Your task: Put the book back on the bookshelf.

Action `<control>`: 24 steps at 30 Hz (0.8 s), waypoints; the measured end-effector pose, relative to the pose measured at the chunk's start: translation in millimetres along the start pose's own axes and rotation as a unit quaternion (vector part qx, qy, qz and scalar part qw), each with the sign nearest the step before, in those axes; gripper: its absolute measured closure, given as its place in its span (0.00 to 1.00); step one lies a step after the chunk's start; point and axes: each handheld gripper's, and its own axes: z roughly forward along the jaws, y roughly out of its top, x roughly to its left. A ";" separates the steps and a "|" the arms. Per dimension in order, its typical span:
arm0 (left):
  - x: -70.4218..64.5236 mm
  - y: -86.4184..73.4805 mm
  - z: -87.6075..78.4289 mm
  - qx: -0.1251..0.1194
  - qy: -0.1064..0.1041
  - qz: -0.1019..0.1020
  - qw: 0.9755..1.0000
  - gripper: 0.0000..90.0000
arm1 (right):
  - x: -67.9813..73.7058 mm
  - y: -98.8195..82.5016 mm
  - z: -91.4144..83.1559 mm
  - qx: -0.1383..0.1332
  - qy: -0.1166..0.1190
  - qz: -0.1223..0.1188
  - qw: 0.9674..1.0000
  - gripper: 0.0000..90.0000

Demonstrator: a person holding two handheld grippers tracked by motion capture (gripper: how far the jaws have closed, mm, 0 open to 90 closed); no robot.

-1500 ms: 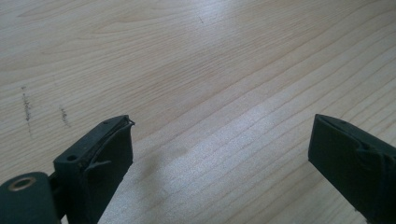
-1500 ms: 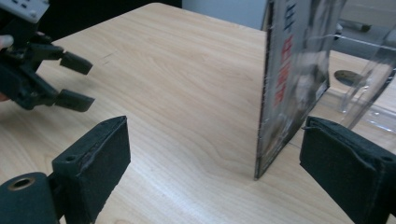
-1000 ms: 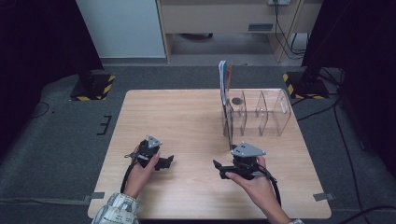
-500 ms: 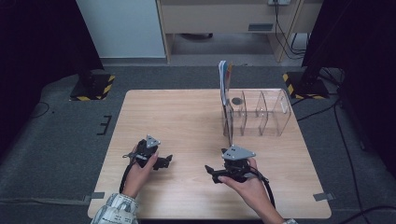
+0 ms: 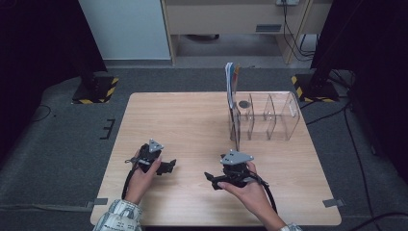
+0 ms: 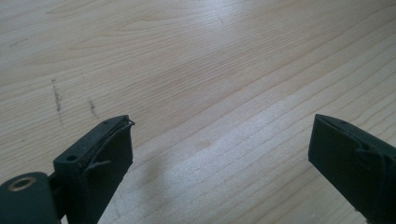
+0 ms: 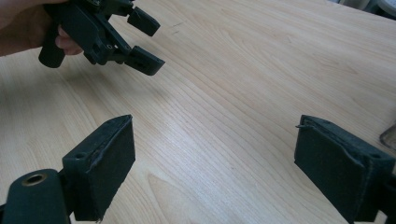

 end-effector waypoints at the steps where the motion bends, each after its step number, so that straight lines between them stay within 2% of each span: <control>1: 0.8 -0.2 -0.2 0.000 0.002 0.001 1.000 0.07 | 0.2 -0.2 2.7 0.002 0.001 0.004 1.000 0.14; 24: 4.0 -2.7 2.1 0.009 0.007 0.008 1.000 0.06 | 7.5 -9.3 41.0 0.035 -0.001 -0.002 0.999 0.13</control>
